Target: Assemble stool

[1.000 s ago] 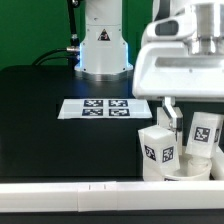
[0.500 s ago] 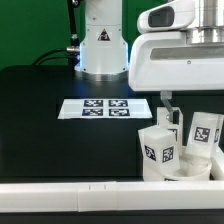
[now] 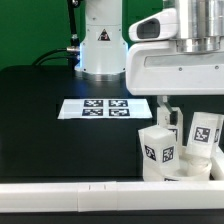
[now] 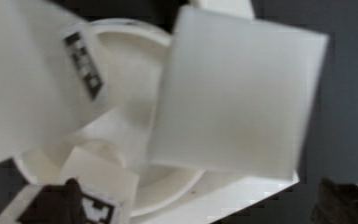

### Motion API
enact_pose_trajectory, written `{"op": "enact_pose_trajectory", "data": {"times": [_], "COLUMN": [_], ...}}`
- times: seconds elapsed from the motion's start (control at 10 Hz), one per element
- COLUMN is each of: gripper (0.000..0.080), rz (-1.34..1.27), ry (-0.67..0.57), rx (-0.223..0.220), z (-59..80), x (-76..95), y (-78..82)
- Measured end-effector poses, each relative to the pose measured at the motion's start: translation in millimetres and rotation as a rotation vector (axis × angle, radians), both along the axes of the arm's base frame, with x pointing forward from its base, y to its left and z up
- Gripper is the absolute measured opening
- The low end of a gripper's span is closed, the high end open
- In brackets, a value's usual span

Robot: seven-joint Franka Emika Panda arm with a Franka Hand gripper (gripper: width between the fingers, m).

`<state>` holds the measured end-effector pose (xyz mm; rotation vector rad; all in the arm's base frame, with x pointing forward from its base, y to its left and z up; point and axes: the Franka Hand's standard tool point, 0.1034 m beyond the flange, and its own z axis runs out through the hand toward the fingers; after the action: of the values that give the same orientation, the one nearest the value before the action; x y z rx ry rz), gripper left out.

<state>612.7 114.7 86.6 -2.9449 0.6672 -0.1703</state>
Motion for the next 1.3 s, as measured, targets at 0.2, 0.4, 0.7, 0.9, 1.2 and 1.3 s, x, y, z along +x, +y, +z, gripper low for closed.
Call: {"op": "enact_pose_trajectory", "data": {"times": [0.2, 0.4, 0.7, 0.9, 1.2, 1.3], "gripper": [0.0649, 0.0649, 0.0519, 0.0379, 0.0331, 0.0331], "rz": [-0.016, -0.015, -0.026, -0.085, -0.341, -0.408], "ry": [0.012, 0.026, 0.036, 0.041, 0.058, 0.070], "rx": [-0.002, -0.013, -0.025, -0.017, 0.051, 0.075], "z": [-6.5, -12.2, -12.6, -12.7, -11.5, -10.2], "x": [-3.2, -7.3, -8.2, -8.3, -4.9, -2.3], "y": [-0.1, 6.2, 5.4, 5.1, -3.3, -9.3]}}
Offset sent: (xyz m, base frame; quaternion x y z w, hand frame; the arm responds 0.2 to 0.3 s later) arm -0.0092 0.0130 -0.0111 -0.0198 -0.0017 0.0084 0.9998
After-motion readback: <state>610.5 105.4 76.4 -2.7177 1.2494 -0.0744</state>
